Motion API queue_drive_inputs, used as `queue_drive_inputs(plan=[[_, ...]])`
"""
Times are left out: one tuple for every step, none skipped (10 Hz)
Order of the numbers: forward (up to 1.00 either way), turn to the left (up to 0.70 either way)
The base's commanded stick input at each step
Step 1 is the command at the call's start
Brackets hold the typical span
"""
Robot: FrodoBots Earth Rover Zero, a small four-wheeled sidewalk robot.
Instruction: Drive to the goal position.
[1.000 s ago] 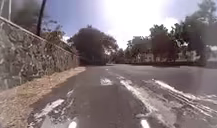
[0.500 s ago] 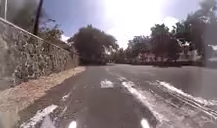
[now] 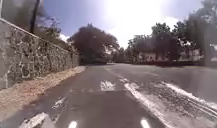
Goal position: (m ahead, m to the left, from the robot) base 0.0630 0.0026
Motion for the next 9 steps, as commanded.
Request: queue_drive_inputs(plan=[[0.5, 0.0], [0.5, 0.0], [0.5, 0.0], [0.5, 0.0], [0.5, 0.0], [0.5, 0.0], [0.5, 0.0], [0.5, 0.0], [0.5, 0.0]])
